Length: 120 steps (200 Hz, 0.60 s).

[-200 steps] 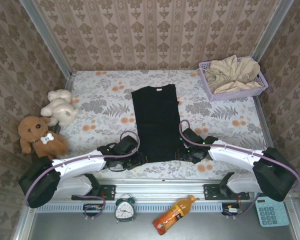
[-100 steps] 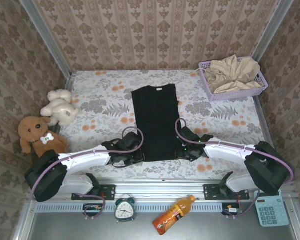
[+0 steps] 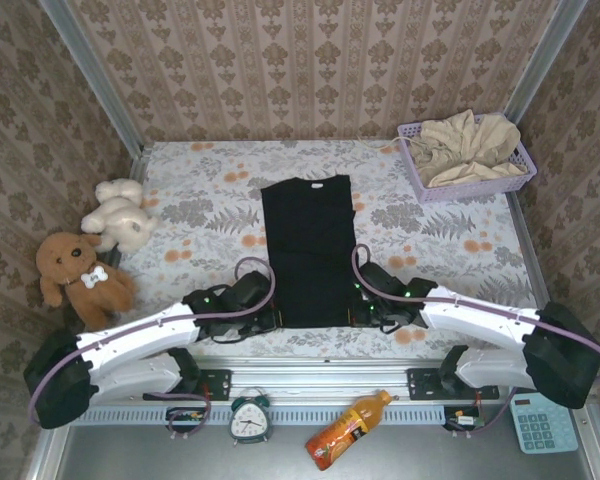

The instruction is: Fold and stack the mixed laundry pile

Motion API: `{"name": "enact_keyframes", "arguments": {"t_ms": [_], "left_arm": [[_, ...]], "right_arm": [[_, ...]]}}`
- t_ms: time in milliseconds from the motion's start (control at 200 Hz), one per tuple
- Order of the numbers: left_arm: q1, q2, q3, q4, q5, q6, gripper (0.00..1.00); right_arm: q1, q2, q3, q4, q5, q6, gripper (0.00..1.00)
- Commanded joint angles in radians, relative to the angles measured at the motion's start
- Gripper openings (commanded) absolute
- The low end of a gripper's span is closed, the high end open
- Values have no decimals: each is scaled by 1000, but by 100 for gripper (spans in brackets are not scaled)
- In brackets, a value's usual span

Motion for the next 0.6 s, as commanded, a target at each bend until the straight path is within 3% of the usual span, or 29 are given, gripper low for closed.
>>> {"name": "enact_keyframes", "arguments": {"t_ms": [0, 195, 375, 595], "left_arm": [[43, -6, 106, -57, -69, 61, 0], [194, 88, 256, 57, -73, 216, 0], [377, 256, 429, 201, -11, 358, 0], [588, 626, 759, 327, 89, 453, 0]], "right_arm": [[-22, -37, 75, -54, 12, 2, 0], [-178, 31, 275, 18, 5, -108, 0], [-339, 193, 496, 111, -16, -195, 0], [-478, 599, 888, 234, -78, -260, 0]]}}
